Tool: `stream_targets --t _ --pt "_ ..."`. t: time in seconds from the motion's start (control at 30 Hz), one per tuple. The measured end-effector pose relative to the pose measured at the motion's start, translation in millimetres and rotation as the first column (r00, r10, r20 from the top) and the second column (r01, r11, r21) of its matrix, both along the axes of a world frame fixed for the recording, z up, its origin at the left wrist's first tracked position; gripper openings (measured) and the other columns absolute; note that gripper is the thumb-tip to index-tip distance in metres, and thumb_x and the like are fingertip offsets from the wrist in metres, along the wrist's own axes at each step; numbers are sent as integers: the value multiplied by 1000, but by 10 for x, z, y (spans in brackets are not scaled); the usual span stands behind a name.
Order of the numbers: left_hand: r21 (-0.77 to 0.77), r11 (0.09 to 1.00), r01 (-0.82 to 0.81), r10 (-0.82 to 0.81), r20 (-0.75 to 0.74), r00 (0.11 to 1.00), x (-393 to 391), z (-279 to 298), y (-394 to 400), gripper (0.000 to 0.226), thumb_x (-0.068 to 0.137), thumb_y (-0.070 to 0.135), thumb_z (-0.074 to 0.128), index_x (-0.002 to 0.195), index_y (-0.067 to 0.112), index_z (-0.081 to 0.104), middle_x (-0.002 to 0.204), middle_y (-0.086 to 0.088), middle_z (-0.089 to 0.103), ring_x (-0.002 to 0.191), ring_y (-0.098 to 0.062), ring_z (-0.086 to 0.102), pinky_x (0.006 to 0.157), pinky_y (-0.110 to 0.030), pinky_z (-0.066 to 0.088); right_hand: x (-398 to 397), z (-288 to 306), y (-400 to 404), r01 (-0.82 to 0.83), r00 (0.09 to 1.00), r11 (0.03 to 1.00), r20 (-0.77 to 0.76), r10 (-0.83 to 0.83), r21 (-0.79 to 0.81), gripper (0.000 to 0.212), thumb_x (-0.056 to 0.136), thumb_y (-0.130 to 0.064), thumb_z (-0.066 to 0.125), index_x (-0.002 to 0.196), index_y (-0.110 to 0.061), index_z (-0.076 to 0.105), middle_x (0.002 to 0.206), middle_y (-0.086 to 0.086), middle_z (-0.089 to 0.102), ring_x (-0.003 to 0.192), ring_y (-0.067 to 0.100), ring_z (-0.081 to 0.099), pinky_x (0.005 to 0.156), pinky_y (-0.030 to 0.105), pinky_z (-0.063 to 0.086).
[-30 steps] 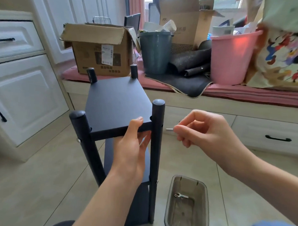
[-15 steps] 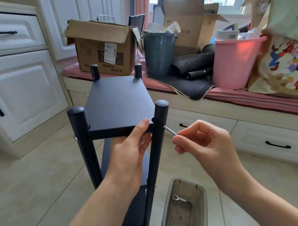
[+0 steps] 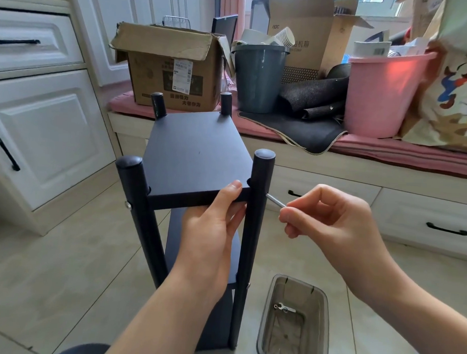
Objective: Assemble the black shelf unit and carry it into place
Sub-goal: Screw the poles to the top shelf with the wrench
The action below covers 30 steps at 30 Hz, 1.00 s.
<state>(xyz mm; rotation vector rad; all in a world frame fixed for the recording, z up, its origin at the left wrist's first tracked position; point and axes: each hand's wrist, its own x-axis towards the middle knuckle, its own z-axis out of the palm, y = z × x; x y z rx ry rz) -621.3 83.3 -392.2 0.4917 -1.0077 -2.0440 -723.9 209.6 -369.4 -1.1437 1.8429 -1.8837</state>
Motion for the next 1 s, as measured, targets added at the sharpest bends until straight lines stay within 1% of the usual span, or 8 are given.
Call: stream_targets --t 0.1,0.27,0.47,0.6,0.67,0.8,0.9,1.0 --pt "-7 1000 0 0 6 1000 -2 -1 3 27 95 15 64 119 2 66 106 -10 76 102 -24 74 99 -36 54 18 25 1 13 1000 1000 -11 -14 -4 21 67 -21 77 77 -3 69 68 8 72 57 17 68 60 21 54" --pt "-2 1000 -11 12 13 1000 0 -5 5 31 95 15 64 122 1 65 109 -10 76 103 -24 73 99 -37 54 26 39 -6 25 999 1000 -38 -25 6 25 66 -25 76 78 -4 70 68 8 72 58 17 68 61 21 56" --pt "1 1000 -16 16 18 1000 1 -5 8 32 95 16 65 123 2 64 109 -10 76 102 -24 74 100 -37 54 42 39 -11 31 998 1000 -56 -31 1 22 67 -22 77 78 -4 70 68 6 72 56 16 67 60 19 54" --pt "-6 1000 -15 15 20 1000 9 -8 10 33 95 16 65 125 3 63 109 -10 76 103 -24 74 100 -39 53 38 32 -23 34 997 999 -71 -33 2 12 74 -10 78 78 -4 69 67 6 72 55 15 67 59 18 53" --pt "-6 1000 -14 14 18 1000 7 -9 9 33 95 16 65 125 3 63 109 -10 76 103 -24 73 101 -39 53 33 35 -23 37 996 999 -78 -37 -2 9 75 -8 78 78 -4 69 67 5 72 56 15 67 59 18 54" --pt "-13 1000 -10 10 16 1000 7 -11 10 25 95 15 65 118 6 66 103 -6 77 102 -23 74 99 -37 53 39 39 -26 47 992 999 -113 -48 -7 11 73 -9 78 78 -4 69 69 5 72 55 15 67 59 18 55" --pt "-24 1000 -6 7 18 1000 14 -6 14 21 95 16 65 114 8 67 103 -6 77 101 -23 74 98 -37 53 52 35 -47 54 989 999 -141 -54 -2 11 74 -8 79 76 -5 68 69 6 72 55 15 67 58 18 54" --pt "-23 1000 -8 9 12 1000 12 2 16 18 95 15 64 112 9 68 101 -6 77 101 -23 74 97 -36 54 69 51 -59 56 987 998 -153 -57 -16 15 71 -18 78 76 -7 68 70 5 72 54 13 66 57 17 53"
